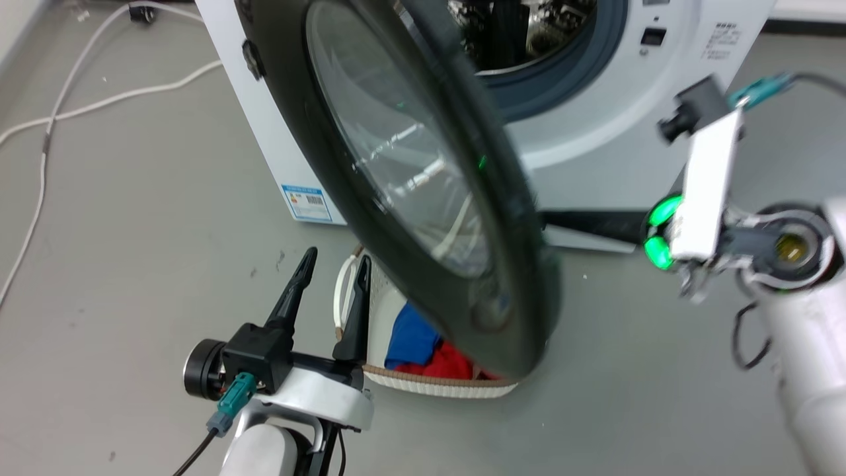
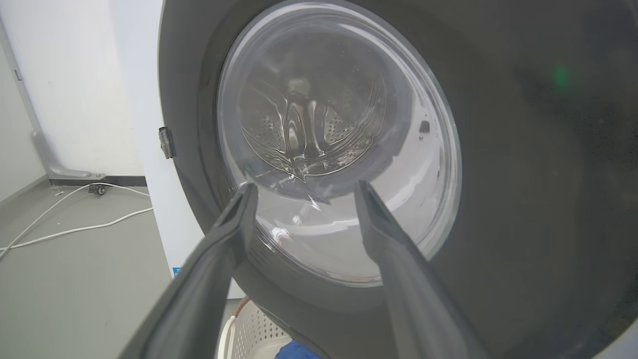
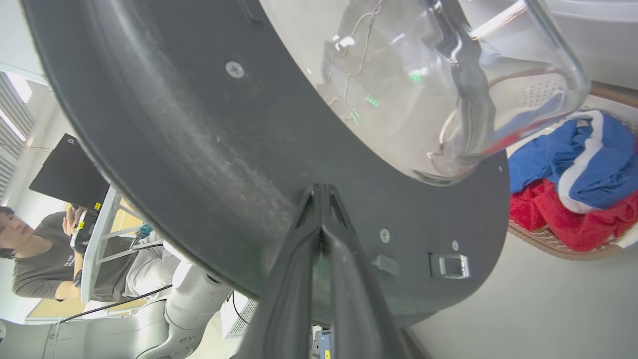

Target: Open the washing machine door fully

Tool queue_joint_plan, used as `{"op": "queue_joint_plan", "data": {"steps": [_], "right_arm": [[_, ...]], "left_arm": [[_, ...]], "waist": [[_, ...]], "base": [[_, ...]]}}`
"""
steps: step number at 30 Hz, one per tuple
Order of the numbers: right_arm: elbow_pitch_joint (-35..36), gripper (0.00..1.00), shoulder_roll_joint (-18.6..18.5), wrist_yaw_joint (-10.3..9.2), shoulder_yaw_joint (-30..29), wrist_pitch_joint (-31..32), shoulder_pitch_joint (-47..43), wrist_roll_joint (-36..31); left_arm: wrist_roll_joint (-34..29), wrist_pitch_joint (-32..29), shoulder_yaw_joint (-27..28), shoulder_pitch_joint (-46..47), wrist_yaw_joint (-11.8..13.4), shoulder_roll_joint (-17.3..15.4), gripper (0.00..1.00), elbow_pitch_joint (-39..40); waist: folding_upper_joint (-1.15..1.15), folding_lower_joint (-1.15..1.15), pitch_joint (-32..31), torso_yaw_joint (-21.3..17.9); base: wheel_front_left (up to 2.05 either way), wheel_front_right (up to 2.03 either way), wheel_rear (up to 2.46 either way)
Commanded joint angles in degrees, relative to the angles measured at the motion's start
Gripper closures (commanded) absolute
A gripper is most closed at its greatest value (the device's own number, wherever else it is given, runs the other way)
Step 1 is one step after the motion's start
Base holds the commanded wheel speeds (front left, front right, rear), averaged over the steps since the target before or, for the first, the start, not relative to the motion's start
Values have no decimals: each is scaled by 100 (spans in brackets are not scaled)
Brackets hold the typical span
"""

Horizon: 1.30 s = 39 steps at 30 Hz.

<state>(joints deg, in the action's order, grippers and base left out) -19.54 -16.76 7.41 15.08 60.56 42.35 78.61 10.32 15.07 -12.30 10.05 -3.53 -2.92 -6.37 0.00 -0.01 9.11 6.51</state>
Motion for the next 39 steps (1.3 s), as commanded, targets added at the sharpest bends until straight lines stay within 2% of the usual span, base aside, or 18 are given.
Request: {"op": "queue_joint_plan", "data": {"steps": [1, 10, 15, 19, 28, 34, 35, 36, 37, 38, 39], "right_arm": [[236, 100, 273, 14, 25, 19, -350, 69], [690, 100, 887, 14, 64, -476, -1161, -404], [736, 100, 1009, 14, -126, -870, -1362, -575], [784, 100, 1098, 14, -427, -1575, -1617, -863], [1016, 100, 1272, 14, -1519, -3384, -2442, -1412], [1369, 100, 1361, 14, -2150, -4217, -3190, -1471], [1450, 73, 1372, 14, -2211, -4325, -3312, -1488], [1543, 60, 1382, 14, -2280, -4456, -3426, -1507], [1631, 25, 1386, 14, -2326, -4569, -3543, -1549], [1729, 0, 1391, 14, -2334, -4679, -3674, -1643], [1829, 0, 1393, 14, -2340, -4827, -3792, -1842]], "left_arm": [[-18, 15, 24, -108, -28, 5, 0, -25], [27, 15, -69, -266, -89, 5, 0, -116], [61, 15, -63, -315, -62, 5, 0, -149], [109, 15, -29, -436, -55, 5, 0, -216], [95, 15, 101, -653, -102, 4, 0, -354], [51, 15, 205, -754, -149, -10, 0, -441], [48, 15, 220, -757, -147, -10, 0, -454], [48, 15, 233, -761, -155, -10, 0, -467], [46, 15, 247, -768, -153, -10, 0, -480], [46, 15, 262, -776, -158, -10, 0, -493], [50, 15, 276, -780, -160, -9, 0, -507]], "waist": [[0, 1, -189, 42], [0, 1, -439, 106], [0, 1, -521, 66], [0, 1, -696, 1], [0, 1, -965, -299], [0, 1, -1041, -432], [0, 1, -1053, -442], [0, 1, -1065, -453], [0, 1, -1075, -462], [0, 1, -1085, -472], [0, 1, -1092, -481]], "base": [[0, 0, 0], [0, 0, 0], [0, 0, 0], [0, 0, 0], [0, 0, 0], [0, 0, 0], [0, 0, 0], [0, 0, 0], [0, 0, 0], [0, 0, 0], [0, 0, 0]]}}
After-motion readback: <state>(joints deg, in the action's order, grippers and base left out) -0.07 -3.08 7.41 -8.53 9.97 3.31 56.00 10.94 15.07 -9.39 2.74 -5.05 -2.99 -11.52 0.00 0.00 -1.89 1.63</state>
